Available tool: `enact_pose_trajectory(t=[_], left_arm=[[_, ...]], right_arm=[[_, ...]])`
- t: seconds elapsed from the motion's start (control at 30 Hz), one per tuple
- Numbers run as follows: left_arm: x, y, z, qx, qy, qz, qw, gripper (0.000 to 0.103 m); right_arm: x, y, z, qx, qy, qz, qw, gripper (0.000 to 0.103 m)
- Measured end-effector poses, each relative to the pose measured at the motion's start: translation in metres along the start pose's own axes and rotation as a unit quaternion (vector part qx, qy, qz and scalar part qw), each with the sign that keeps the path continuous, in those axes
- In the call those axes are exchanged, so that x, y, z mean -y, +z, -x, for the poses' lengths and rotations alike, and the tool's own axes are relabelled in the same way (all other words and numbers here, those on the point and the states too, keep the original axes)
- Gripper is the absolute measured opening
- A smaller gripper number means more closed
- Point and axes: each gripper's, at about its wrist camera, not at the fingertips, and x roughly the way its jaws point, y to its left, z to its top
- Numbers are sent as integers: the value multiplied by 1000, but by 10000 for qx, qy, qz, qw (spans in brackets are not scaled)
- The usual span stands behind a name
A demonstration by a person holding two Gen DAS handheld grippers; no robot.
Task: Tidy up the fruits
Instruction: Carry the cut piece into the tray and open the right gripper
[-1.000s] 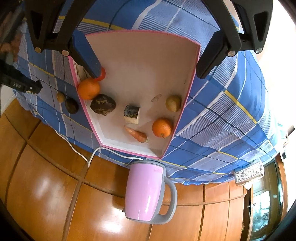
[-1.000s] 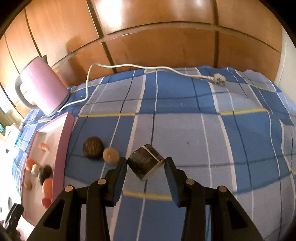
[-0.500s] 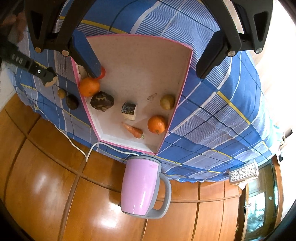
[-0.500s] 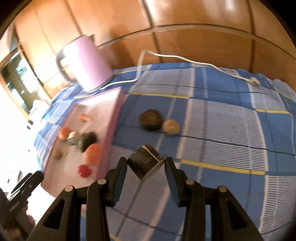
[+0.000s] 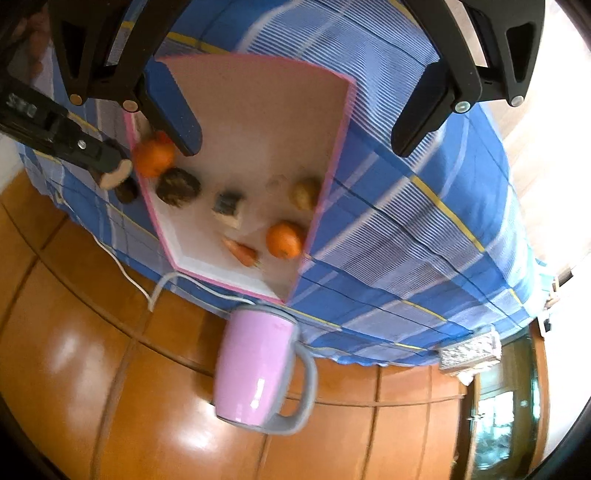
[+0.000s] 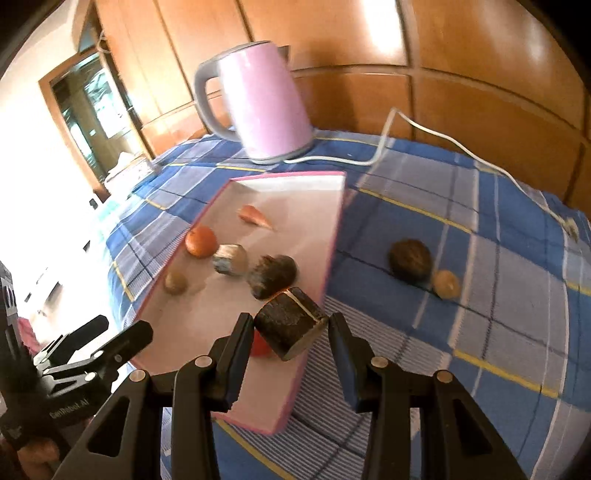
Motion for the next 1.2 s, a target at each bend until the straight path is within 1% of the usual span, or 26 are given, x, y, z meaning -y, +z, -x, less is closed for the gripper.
enact_pose_trajectory(t=[0.13, 0.33, 0.53, 0.7, 0.77, 0.83, 0.9, 1.03, 1.2], left_arm=[[-20, 11, -1, 128, 186, 236, 9995, 103], [-37, 14, -9, 43, 310, 471, 9984, 103], [-32, 10, -11, -27, 273, 385, 9989, 103], [-26, 7, -12, -62, 234, 286, 9993, 103], [-23, 6, -11, -76, 219, 253, 9994, 103], [-21, 5, -11, -87, 195, 219, 9995, 103], [-18, 4, -9, -78, 170, 181, 9997, 103], [-13, 3, -7, -65, 103, 97, 9999, 103], [-4, 1, -4, -71, -7, -30, 10000, 103]], right_arm=[[-14, 10, -7, -60, 157, 136, 9998, 42], [-39, 22, -29, -177, 229, 377, 9989, 43], [-49, 27, -54, -398, 223, 338, 9984, 44], [-46, 21, -61, -483, 153, 281, 9983, 44], [-43, 19, -59, -478, 189, 204, 9985, 44], [-42, 20, -55, -410, 208, 160, 9988, 53], [-42, 21, -49, -309, 221, 99, 9992, 57], [-37, 21, -35, -142, 136, 24, 9998, 57], [-22, 10, -15, 84, -188, -183, 9996, 57]])
